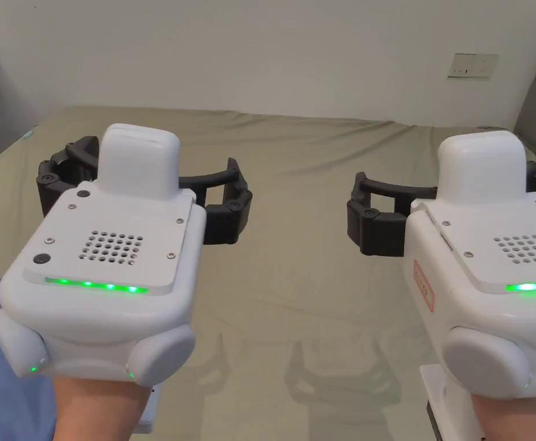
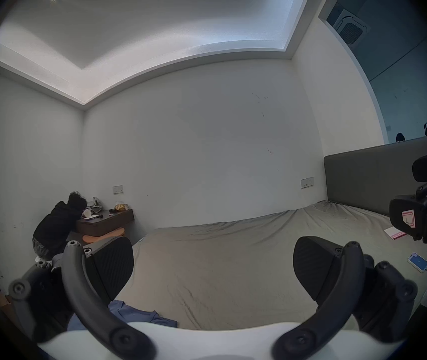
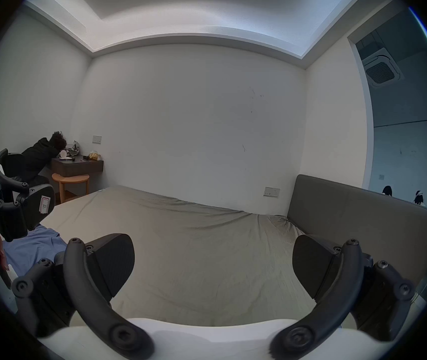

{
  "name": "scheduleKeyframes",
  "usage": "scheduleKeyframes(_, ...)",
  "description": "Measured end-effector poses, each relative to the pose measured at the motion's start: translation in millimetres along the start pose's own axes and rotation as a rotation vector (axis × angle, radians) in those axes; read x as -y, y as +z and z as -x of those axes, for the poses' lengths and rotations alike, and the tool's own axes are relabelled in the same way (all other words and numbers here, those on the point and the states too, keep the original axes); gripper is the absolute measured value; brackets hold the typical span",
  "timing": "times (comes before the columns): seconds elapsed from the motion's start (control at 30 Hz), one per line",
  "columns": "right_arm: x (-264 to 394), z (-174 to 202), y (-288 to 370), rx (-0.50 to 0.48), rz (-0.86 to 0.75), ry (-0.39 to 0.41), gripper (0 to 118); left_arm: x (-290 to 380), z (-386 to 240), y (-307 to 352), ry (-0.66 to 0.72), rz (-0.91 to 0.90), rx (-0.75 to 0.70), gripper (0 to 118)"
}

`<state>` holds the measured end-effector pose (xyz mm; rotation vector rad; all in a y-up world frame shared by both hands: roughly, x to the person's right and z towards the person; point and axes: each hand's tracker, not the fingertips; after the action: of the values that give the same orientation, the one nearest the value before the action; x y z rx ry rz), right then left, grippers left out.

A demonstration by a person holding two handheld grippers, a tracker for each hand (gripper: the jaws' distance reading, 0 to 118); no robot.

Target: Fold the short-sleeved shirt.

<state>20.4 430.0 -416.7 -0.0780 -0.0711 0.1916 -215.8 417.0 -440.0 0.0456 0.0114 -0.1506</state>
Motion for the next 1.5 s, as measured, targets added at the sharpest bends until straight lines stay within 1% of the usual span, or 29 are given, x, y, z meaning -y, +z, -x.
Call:
scheduleKeyframes(0.23, 0, 0, -1, 0.002, 0.002, 0.004, 118, 0, -1, 0, -0.007, 0.0, 0.009, 118)
scheduleKeyframes(0.33, 0, 1, -1, 0.002, 0.002, 0.019, 118, 0, -1, -1, -0.007, 0.008, 0.014, 118)
scheduleKeyframes(0.4, 1, 2, -1, 0.007, 0.001, 0.062, 118, 1, 0, -1, -0.019, 0.01, 0.014, 118)
scheduleKeyframes(0.43, 1, 3, -2, 0.011, 0.001, 0.113, 118, 1, 0, -1, -0.035, 0.01, 0.014, 118)
scheduleKeyframes(0.47, 3, 4, -4, 0.019, -0.004, 0.18, 118, 2, 0, -2, -0.069, 0.006, 0.007, 118)
scheduleKeyframes(0.53, 8, 10, -7, 0.064, -0.024, 0.365, 118, 6, -1, -3, -0.199, -0.035, -0.036, 118)
scheduleKeyframes(0.57, 14, 14, -8, 0.085, -0.044, 0.507, 118, 10, -5, -4, -0.322, -0.073, -0.076, 118)
scheduleKeyframes(0.63, 31, 25, -9, 0.144, -0.111, 0.823, 118, 23, -15, -5, -0.649, -0.161, -0.156, 118)
scheduleKeyframes(0.67, 42, 31, -10, 0.207, -0.152, 0.984, 118, 35, -21, -6, -0.852, -0.228, -0.199, 118)
scheduleKeyframes(0.7, 53, 35, -12, 0.256, -0.198, 1.114, 118, 49, -27, -6, -1.084, -0.305, -0.219, 118)
scheduleKeyframes(0.73, 61, 37, -14, 0.277, -0.242, 1.178, 118, 62, -30, -6, -1.27, -0.352, -0.218, 118)
scheduleKeyframes(0.77, 65, 37, -15, 0.283, -0.269, 1.185, 118, 68, -35, -5, -1.417, -0.38, -0.241, 118)
scheduleKeyframes(0.8, 60, 38, -15, 0.261, -0.235, 1.12, 118, 70, -41, -6, -1.451, -0.383, -0.281, 118)
scheduleKeyframes(0.83, 54, 36, -15, 0.223, -0.184, 1.014, 118, 66, -44, -6, -1.31, -0.333, -0.267, 118)
scheduleKeyframes(0.87, 42, 33, -13, 0.156, -0.121, 0.849, 118, 57, -43, -2, -1.103, -0.256, -0.175, 118)
scheduleKeyframes(0.9, 28, 26, -12, 0.08, -0.058, 0.63, 118, 39, -39, 2, -0.87, -0.172, -0.099, 118)
scheduleKeyframes(0.93, 14, 15, -12, -0.009, 0.013, 0.373, 118, 27, -32, 1, -0.619, -0.087, -0.075, 118)
scheduleKeyframes(0.97, 5, 0, -13, -0.1, 0.065, 0.166, 118, 17, -21, -2, -0.349, -0.005, -0.038, 118)
scheduleKeyframes(1.0, 1, -18, -16, -0.231, 0.123, -0.109, 118, 9, -2, -8, -0.03, 0.094, 0.049, 118)
scheduleKeyframes(1.03, 1, -27, -18, -0.285, 0.15, -0.248, 118, 21, 16, -23, 0.164, 0.143, 0.107, 118)
scheduleKeyframes(1.07, 7, -30, -20, -0.307, 0.172, -0.385, 118, 27, 32, -28, 0.399, 0.185, 0.16, 118)
scheduleKeyframes(1.1, 9, -30, -18, -0.305, 0.17, -0.429, 118, 31, 42, -29, 0.531, 0.19, 0.165, 118)
scheduleKeyframes(1.13, 12, -27, -18, -0.273, 0.152, -0.383, 118, 34, 42, -27, 0.557, 0.174, 0.143, 118)
scheduleKeyframes(1.17, 13, -21, -16, -0.222, 0.133, -0.312, 118, 37, 37, -22, 0.553, 0.148, 0.122, 118)
scheduleKeyframes(1.2, 14, -14, -14, -0.148, 0.101, -0.197, 118, 34, 35, -17, 0.394, 0.072, 0.08, 118)
scheduleKeyframes(1.27, 18, -2, -9, -0.079, 0.032, -0.057, 118, 31, 30, -13, 0.209, 0.006, 0.061, 118)
scheduleKeyframes(1.3, 19, 0, -6, -0.076, 0.001, -0.016, 118, 28, 21, -7, 0.15, -0.005, 0.08, 118)
scheduleKeyframes(1.37, 18, 5, -2, -0.059, -0.038, 0.026, 118, 26, 19, -6, 0.109, -0.019, 0.083, 118)
scheduleKeyframes(1.5, 15, 11, 1, -0.031, -0.072, 0.056, 118, 21, 12, 0, 0.099, -0.044, 0.056, 118)
